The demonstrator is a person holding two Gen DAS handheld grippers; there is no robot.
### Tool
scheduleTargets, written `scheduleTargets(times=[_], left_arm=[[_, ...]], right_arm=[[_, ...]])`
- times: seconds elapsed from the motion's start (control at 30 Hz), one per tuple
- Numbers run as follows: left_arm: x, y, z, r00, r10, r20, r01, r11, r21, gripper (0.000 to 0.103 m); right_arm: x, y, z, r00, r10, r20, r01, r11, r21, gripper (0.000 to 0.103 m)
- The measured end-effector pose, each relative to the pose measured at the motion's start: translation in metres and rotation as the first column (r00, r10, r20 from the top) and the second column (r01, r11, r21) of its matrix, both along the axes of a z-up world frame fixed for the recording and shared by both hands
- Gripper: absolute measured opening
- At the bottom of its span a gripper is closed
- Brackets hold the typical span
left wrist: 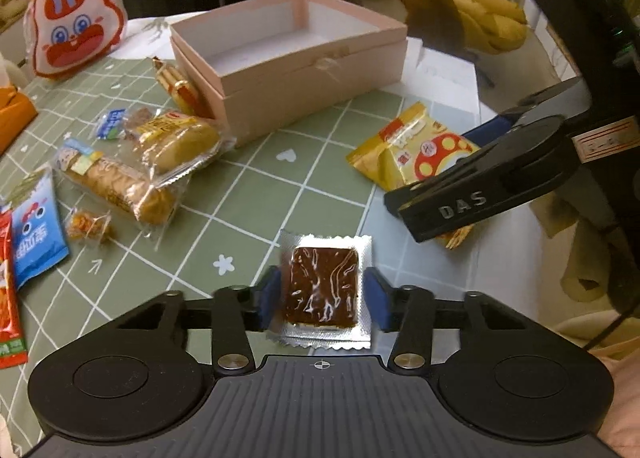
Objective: Organize snacks
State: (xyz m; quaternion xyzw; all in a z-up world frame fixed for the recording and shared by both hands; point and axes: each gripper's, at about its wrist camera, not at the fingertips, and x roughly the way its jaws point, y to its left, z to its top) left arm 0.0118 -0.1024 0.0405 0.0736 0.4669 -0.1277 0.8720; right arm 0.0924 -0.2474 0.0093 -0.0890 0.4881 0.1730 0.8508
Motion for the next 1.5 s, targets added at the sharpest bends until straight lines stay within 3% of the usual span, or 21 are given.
scheduleTargets(times=[0.07, 0.13, 0.4, 0.47, 0.53, 0.7, 0.8, 0.93, 1.0, 1.13, 1.23, 1.37, 1.5], left_arm=[[0.001, 0.005, -0.002, 0.999, 0.013, -0.032, -0.014, 1.0, -0.027, 0.011], [0.0, 0.009, -0.006, 0.999, 0.031, -0.037, -0.031, 0.999, -0.012, 0.011], [-0.003, 0.024, 0.002, 0.992, 0.123, -0.028, -0.125, 0.988, -0.085, 0.011], [0.003, 0.03, 0.002, 0.983, 0.167, -0.069, -0.175, 0.978, -0.118, 0.011], [0.009, 0.039, 0.0, 0.971, 0.205, -0.12, -0.224, 0.958, -0.176, 0.012], [0.012, 0.066, 0.007, 0.937, 0.328, -0.117, -0.348, 0.9, -0.262, 0.015], [0.01, 0.082, 0.01, 0.92, 0.362, -0.151, -0.391, 0.871, -0.296, 0.016], [0.01, 0.079, 0.02, 0.941, 0.315, -0.126, -0.339, 0.887, -0.313, 0.016], [0.017, 0.066, 0.028, 0.959, 0.257, -0.118, -0.282, 0.892, -0.352, 0.016], [0.033, 0.018, 0.034, 0.988, 0.116, -0.1, -0.146, 0.913, -0.382, 0.017], [0.037, -0.02, 0.029, 0.995, 0.038, -0.094, -0.068, 0.939, -0.336, 0.019], [0.037, -0.056, 0.018, 0.997, -0.019, -0.079, 0.003, 0.979, -0.204, 0.019], [0.043, -0.059, 0.006, 0.995, -0.014, -0.104, -0.004, 0.985, -0.175, 0.026]], right_arm=[[0.001, 0.003, 0.003, 1.0, 0.021, -0.005, -0.021, 1.0, 0.018, 0.071], [0.001, 0.008, 0.006, 0.999, 0.051, -0.005, -0.051, 0.999, 0.012, 0.062], [-0.007, 0.012, 0.012, 0.998, 0.062, 0.003, -0.062, 0.998, -0.009, 0.063], [-0.011, 0.011, 0.02, 0.998, 0.062, 0.014, -0.062, 0.998, -0.016, 0.073], [-0.017, 0.009, 0.029, 0.998, 0.061, 0.016, -0.061, 0.998, 0.003, 0.076], [-0.041, 0.012, 0.037, 0.996, 0.066, -0.064, -0.061, 0.995, 0.081, 0.076], [-0.054, 0.015, 0.044, 0.998, 0.057, -0.018, -0.055, 0.996, 0.068, 0.076], [-0.042, 0.004, 0.042, 0.998, -0.043, -0.041, 0.046, 0.996, 0.073, 0.076], [-0.038, -0.005, 0.04, 0.993, -0.091, -0.07, 0.097, 0.992, 0.076, 0.076], [-0.037, -0.024, 0.035, 0.99, -0.133, -0.041, 0.134, 0.991, 0.021, 0.076], [-0.031, -0.042, 0.031, 0.981, -0.185, -0.053, 0.187, 0.982, 0.032, 0.077], [-0.029, -0.063, 0.03, 0.964, -0.262, -0.037, 0.264, 0.963, 0.048, 0.077], [-0.026, -0.084, 0.028, 0.947, -0.32, -0.04, 0.322, 0.944, 0.075, 0.077]])
